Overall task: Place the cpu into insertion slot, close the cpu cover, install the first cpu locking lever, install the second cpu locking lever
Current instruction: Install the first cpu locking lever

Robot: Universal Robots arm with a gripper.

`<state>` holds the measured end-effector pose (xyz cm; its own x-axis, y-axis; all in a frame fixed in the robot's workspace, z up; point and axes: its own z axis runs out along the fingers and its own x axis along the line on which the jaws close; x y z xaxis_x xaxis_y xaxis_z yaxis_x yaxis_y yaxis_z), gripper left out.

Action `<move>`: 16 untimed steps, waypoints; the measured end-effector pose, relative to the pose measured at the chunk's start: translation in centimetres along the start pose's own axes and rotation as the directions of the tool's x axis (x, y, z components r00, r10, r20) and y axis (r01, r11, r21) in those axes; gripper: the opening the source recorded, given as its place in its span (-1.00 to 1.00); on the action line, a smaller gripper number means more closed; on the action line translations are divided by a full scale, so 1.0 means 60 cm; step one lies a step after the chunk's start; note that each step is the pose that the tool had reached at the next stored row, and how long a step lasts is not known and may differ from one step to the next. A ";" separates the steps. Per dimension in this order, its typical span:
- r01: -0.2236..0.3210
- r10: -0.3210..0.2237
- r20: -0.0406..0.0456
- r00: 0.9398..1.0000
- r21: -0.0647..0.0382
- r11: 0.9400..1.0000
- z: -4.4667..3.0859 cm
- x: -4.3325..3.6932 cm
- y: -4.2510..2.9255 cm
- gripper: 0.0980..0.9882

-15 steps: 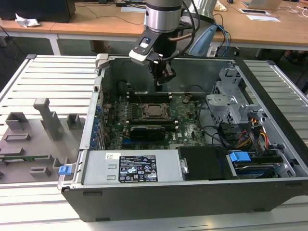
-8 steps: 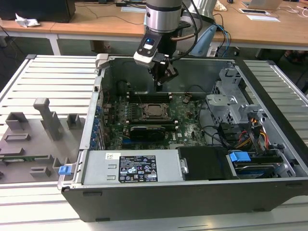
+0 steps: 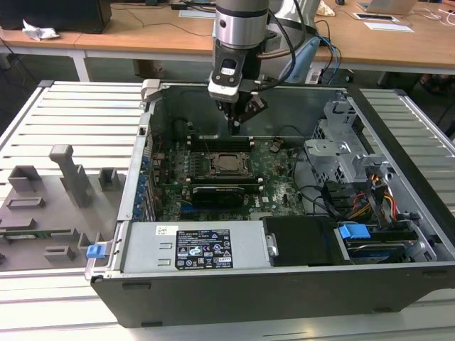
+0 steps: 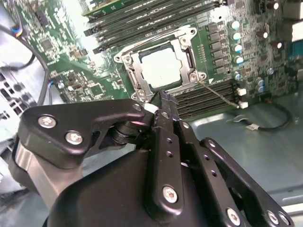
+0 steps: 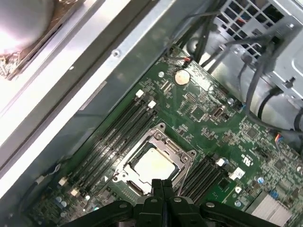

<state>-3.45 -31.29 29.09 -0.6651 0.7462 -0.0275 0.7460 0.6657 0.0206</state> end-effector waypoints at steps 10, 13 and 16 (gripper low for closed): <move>0.193 -0.193 -0.003 0.981 -0.006 0.981 0.001 0.000 0.000 -0.98; 0.241 -0.241 -0.004 0.970 -0.007 0.970 0.001 0.000 0.000 -0.98; 0.296 -0.296 -0.005 0.955 -0.009 0.955 0.001 0.000 0.000 -0.98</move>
<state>-3.45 -31.29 29.02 -0.8562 0.5159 -0.0275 0.5155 0.8566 0.0206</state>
